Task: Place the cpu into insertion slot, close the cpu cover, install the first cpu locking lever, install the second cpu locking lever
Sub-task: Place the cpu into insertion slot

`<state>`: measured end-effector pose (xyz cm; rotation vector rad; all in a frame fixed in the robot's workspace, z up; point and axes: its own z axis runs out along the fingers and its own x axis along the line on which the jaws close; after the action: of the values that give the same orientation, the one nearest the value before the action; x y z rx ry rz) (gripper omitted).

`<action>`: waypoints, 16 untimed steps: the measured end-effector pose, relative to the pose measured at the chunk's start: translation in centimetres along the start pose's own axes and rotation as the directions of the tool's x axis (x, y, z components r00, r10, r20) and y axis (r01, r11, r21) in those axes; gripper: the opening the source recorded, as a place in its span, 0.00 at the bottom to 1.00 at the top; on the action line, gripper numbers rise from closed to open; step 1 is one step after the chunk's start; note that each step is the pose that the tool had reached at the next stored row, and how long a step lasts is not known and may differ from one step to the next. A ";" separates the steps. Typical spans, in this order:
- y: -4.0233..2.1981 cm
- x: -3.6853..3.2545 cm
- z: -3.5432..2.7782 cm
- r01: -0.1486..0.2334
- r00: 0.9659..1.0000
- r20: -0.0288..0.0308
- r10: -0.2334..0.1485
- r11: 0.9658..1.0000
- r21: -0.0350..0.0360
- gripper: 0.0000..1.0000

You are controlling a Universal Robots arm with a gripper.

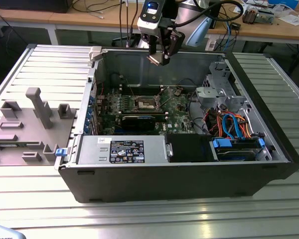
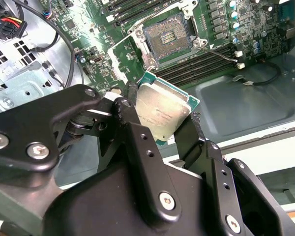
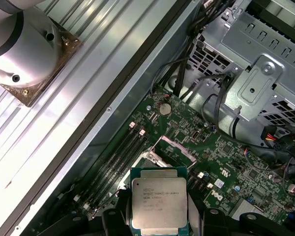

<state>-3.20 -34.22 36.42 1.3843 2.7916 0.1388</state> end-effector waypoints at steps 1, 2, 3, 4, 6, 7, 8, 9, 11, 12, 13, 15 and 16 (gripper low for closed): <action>0.00 0.00 0.00 -0.001 1.000 0.000 0.001 1.000 0.000 0.55; 0.00 0.00 0.00 -0.001 1.000 0.000 0.001 1.000 0.000 0.55; 0.00 0.00 0.00 -0.002 1.000 0.000 0.002 1.000 0.000 0.55; 0.00 0.00 0.00 -0.002 1.000 0.000 0.002 1.000 0.000 0.55; 0.00 0.00 0.00 -0.004 1.000 0.000 0.004 1.000 0.000 0.55; 0.00 0.00 0.00 -0.004 1.000 0.000 0.004 1.000 0.000 0.55; 0.00 0.00 0.00 -0.005 1.000 0.000 0.005 1.000 0.000 0.55; 0.00 0.00 0.00 -0.005 1.000 0.000 0.005 1.000 0.000 0.55; 0.00 0.00 0.00 -0.006 1.000 0.001 0.006 1.000 0.000 0.55; 0.00 0.00 0.00 -0.007 1.000 0.001 0.007 1.000 0.000 0.55; 0.00 0.00 0.00 -0.008 1.000 0.001 0.008 1.000 0.000 0.55; 0.00 0.00 0.00 -0.009 1.000 0.001 0.009 1.000 0.000 0.55; 0.00 0.00 0.00 -0.009 1.000 0.001 0.009 1.000 0.000 0.55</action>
<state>-3.20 -34.22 36.42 1.3972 2.7847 0.1386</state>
